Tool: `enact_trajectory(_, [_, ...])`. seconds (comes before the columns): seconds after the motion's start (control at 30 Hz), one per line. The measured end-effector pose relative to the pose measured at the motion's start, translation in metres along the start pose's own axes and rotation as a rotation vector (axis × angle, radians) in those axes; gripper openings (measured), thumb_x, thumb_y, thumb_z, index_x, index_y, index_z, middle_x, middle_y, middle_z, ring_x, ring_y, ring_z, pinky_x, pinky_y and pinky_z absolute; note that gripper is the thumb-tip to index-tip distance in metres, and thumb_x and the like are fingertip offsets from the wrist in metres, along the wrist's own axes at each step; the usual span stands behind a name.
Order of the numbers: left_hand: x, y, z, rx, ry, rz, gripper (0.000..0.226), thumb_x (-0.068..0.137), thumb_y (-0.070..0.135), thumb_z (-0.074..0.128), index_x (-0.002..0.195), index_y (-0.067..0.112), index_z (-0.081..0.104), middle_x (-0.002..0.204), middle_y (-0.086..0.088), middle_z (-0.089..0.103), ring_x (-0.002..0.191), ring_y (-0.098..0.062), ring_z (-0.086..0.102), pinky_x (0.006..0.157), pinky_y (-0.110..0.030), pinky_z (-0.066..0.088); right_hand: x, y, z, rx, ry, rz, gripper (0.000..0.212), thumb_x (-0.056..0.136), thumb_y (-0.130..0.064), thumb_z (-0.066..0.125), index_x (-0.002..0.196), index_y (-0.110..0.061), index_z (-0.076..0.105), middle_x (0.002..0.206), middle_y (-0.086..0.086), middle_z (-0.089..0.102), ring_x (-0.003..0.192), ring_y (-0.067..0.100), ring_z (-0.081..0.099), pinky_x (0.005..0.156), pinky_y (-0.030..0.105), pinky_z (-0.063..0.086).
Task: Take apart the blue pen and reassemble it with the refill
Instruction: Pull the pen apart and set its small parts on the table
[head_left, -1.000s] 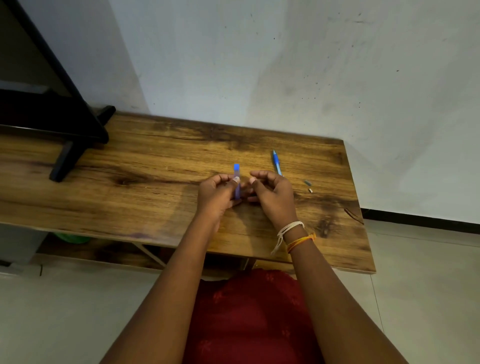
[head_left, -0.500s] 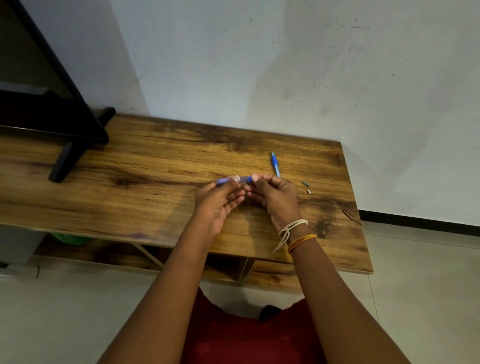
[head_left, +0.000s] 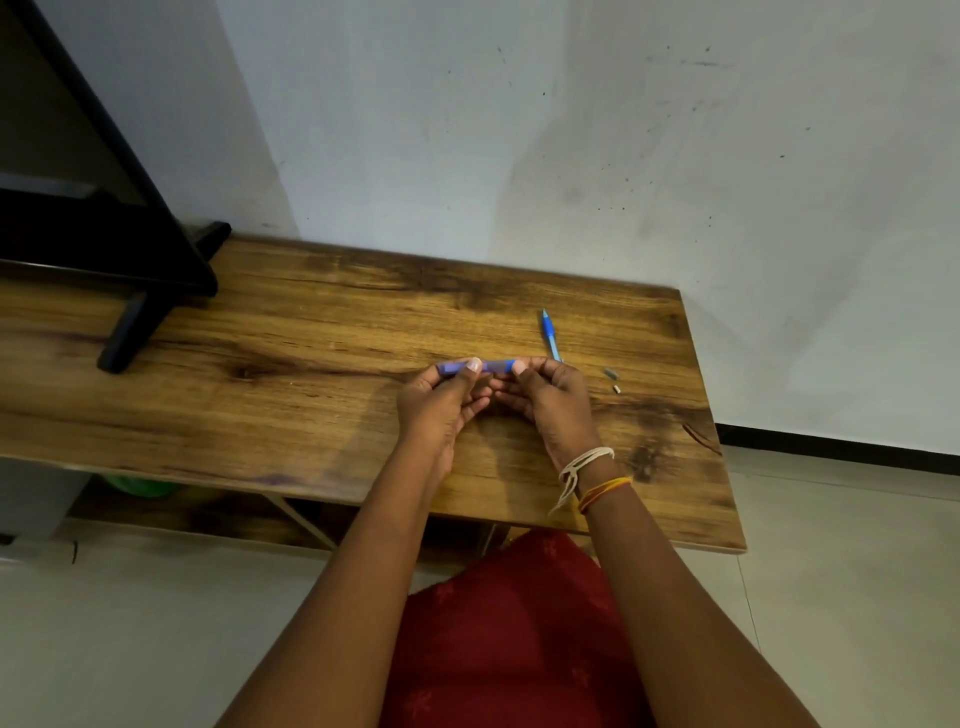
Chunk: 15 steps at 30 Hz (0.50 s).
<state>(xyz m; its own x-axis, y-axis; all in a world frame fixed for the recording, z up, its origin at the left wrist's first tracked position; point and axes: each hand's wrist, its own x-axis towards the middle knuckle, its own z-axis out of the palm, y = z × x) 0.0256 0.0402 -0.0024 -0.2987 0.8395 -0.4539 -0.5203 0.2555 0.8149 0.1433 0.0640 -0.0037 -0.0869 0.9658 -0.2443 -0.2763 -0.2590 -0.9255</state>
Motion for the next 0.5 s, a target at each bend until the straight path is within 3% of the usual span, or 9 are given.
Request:
enact_trajectory(0.1, [-0.001,0.001,0.002,-0.06,-0.024,-0.006,0.003,0.09,0.01,0.064,0.092,0.007,0.064,0.084,-0.012,0.071,0.066,-0.012,0.07,0.063,-0.023,0.059,-0.001,-0.007,-0.005,0.07,0.04,0.021,0.017,0.101,-0.009,0.039,0.089,-0.008,0.05,0.08,0.015,0.066,0.062,0.016,0.071,0.062,0.026,0.06])
enact_trajectory(0.2, [-0.002,0.003,0.006,-0.094,-0.052,-0.041,0.008,0.089,0.009,0.064,0.096,0.004,0.064,0.084,-0.012,0.071,0.075,-0.018,0.07,0.069,-0.024,0.06,-0.002,-0.018,-0.023,-0.008,0.141,-0.051,0.013,0.099,-0.011,0.047,0.089,-0.01,0.054,0.077,0.011,0.066,0.056,0.013,0.068,0.053,0.024,0.057])
enact_trajectory(0.27, [-0.004,0.002,0.011,-0.101,-0.053,-0.072,0.011,0.088,0.009,0.065,0.097,0.003,0.065,0.082,-0.011,0.072,0.077,-0.019,0.07,0.07,-0.025,0.06,-0.003,-0.023,-0.045,-0.294,0.328,-0.152,0.009,0.094,-0.016,0.057,0.092,-0.01,0.064,0.083,0.01,0.069,0.06,0.013,0.068,0.054,0.026,0.057])
enact_trajectory(0.37, [-0.006,-0.001,0.017,-0.097,-0.05,-0.098,0.011,0.088,0.009,0.066,0.096,0.002,0.066,0.081,-0.01,0.072,0.075,-0.018,0.07,0.069,-0.025,0.06,-0.006,-0.028,-0.085,-0.796,0.619,-0.248,0.019,0.086,-0.025,0.066,0.096,-0.01,0.073,0.092,0.009,0.073,0.084,0.022,0.069,0.073,0.027,0.051])
enact_trajectory(0.5, [-0.006,-0.005,0.021,-0.093,-0.049,-0.107,0.018,0.088,0.009,0.066,0.102,-0.001,0.065,0.087,-0.013,0.071,0.075,-0.018,0.07,0.07,-0.025,0.06,-0.007,-0.031,-0.11,-0.896,0.69,-0.188,0.022,0.083,-0.027,0.068,0.095,-0.01,0.076,0.092,0.012,0.075,0.089,0.027,0.068,0.078,0.026,0.045])
